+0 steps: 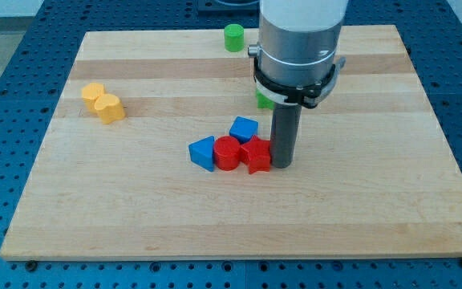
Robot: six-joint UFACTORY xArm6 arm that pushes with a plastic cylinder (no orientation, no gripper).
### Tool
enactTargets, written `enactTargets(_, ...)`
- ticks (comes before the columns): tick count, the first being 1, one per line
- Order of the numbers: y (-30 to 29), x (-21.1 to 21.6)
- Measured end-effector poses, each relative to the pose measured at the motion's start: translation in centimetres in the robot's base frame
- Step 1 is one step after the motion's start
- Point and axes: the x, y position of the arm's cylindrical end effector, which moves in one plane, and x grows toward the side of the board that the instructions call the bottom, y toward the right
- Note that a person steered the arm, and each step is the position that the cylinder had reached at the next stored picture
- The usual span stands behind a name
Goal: Separate the yellow blocks
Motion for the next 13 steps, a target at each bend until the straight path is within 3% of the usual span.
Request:
enactTargets(1,0.0,0.0)
enactTargets(2,1.8,3.5)
enactTargets(3,-0.4,10.6)
enactTargets(5,-9.8,12.4)
enactTargets(7,-19.9,9.3)
enactTargets(8,-23.4,5.6)
enactTargets(9,-25.2,2.8)
enactTargets(10,-25.2,2.6)
enactTargets(12,-29.9,-5.6)
enactTargets(13,-31.3,-5.6)
